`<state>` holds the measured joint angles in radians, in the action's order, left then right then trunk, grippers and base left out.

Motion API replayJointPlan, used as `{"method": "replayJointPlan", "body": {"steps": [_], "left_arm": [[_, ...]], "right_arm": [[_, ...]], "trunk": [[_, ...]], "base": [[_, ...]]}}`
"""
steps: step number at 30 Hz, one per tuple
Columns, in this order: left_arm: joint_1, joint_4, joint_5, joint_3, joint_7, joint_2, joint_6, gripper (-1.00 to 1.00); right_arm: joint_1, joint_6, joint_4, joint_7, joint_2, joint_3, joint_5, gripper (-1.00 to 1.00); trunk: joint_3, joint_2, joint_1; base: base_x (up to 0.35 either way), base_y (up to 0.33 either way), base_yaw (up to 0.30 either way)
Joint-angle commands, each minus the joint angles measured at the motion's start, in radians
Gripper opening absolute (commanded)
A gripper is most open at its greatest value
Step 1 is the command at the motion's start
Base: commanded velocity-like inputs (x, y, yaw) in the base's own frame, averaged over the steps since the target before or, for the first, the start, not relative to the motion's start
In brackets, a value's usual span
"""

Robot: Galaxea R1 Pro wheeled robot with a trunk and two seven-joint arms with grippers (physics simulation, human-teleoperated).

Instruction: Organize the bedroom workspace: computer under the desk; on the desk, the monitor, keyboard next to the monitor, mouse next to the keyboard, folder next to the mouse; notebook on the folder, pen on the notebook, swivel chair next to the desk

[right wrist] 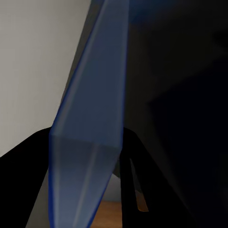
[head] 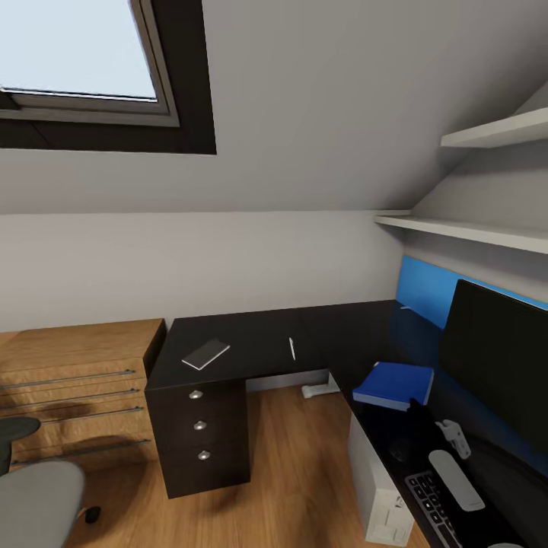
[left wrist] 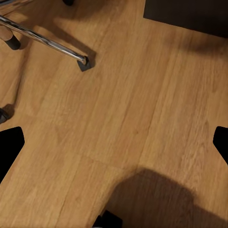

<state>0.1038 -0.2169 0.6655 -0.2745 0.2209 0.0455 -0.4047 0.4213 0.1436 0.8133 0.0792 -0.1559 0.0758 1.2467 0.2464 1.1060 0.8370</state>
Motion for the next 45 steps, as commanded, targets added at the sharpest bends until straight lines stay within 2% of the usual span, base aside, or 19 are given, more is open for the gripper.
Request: {"method": "replayJointPlan", "body": {"steps": [1,5,39,45], "left_arm": [[0.000,-0.001,0.003,-0.009,0.008,0.000,-0.002,1.00],[0.000,-0.001,0.004,-0.013,0.010,-0.002,-0.001,1.00],[0.000,-0.001,0.006,-0.013,0.012,0.002,0.000,1.00],[0.001,-0.001,0.006,-0.013,0.012,0.001,0.000,1.00]], "right_arm": [[0.001,0.004,0.001,0.004,-0.001,-0.002,0.010,-1.00],[0.002,0.004,0.001,0.004,-0.006,-0.002,0.010,-1.00],[0.002,0.004,0.001,0.004,-0.019,-0.002,0.011,-1.00],[0.002,0.004,0.001,0.004,-0.021,-0.002,0.011,-1.00]], "trunk": [[0.001,0.001,0.000],[0.001,0.001,0.000],[0.108,0.239,0.130],[0.108,0.239,0.130]], "base": [[0.000,0.000,0.000],[0.000,0.000,0.000],[0.000,0.000,0.000],[0.000,0.000,0.000]]}}
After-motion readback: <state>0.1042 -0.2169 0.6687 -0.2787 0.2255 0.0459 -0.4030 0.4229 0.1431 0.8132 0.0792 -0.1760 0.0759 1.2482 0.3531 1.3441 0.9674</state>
